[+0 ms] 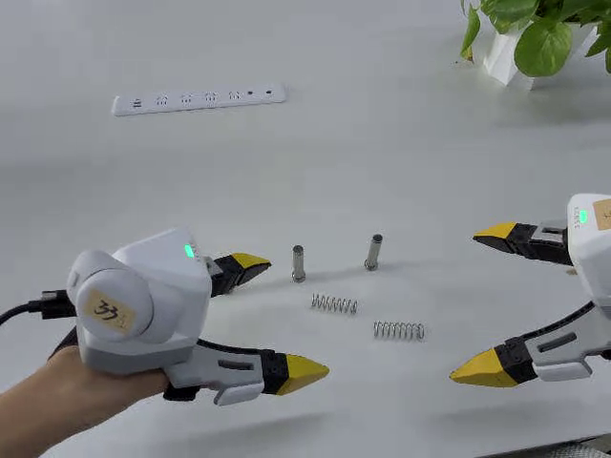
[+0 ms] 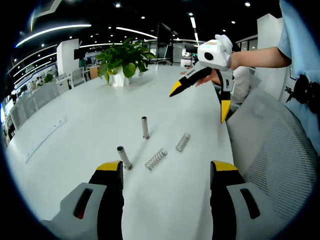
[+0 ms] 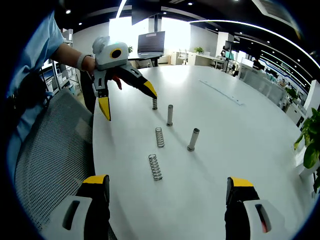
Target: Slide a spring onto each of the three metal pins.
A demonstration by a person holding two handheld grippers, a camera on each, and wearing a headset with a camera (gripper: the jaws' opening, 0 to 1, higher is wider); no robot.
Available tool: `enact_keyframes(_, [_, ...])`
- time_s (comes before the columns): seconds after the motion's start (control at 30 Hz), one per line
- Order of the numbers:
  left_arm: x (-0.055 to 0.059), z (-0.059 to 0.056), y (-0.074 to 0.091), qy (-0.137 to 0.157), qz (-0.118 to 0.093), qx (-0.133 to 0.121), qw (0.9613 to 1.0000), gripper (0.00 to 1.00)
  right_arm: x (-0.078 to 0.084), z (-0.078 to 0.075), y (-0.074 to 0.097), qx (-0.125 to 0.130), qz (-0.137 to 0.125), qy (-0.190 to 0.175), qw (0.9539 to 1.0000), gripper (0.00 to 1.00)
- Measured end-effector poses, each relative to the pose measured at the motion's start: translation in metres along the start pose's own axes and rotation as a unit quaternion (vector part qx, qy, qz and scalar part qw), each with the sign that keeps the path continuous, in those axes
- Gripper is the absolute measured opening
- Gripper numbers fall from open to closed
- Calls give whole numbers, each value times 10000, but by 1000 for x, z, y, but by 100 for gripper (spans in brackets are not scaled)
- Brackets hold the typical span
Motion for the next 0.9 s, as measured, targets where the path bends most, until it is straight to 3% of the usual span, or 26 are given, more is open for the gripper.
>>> enact_keyframes(0.27, [-5, 5, -16, -273, 265, 195, 9991, 55, 8, -3, 5, 74, -43, -116, 9999, 96])
enact_keyframes(0.4, [0, 11, -24, -479, 601, 265, 9967, 45, 11, -4, 7, 107, -74, -176, 9998, 95])
enact_keyframes(0.47, [-2, 12, -28, -504, 607, 329, 9963, 42, 13, -5, 8, 104, -71, -197, 9997, 94])
enact_keyframes(0.57, [2, 18, -34, -752, 884, 332, 9927, 39, 16, -7, 9, 133, -86, -250, 9996, 94])
enact_keyframes(0.7, [3, 19, -43, -899, 1097, 449, 9889, 36, 20, -8, 9, 157, -87, -309, 9994, 94])
enact_keyframes(0.73, [6, 20, -45, -1051, 1223, 511, 9856, 35, 21, -8, 10, 158, -91, -319, 9993, 94])
enact_keyframes(0.9, [11, 24, -54, -1076, 1464, 540, 9819, 30, 27, -7, 9, 158, -82, -379, 9991, 93])
Point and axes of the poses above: the centre of the closed fingertips' face, and the gripper's own axes: y roughly backward along the fingers, z roughly to its left, x roughly out of its underside, the point moved 3 cm from there along y, roughly backward along the fingers, and after that the axes turned 1 degree about -z, right-handed, at the moved point
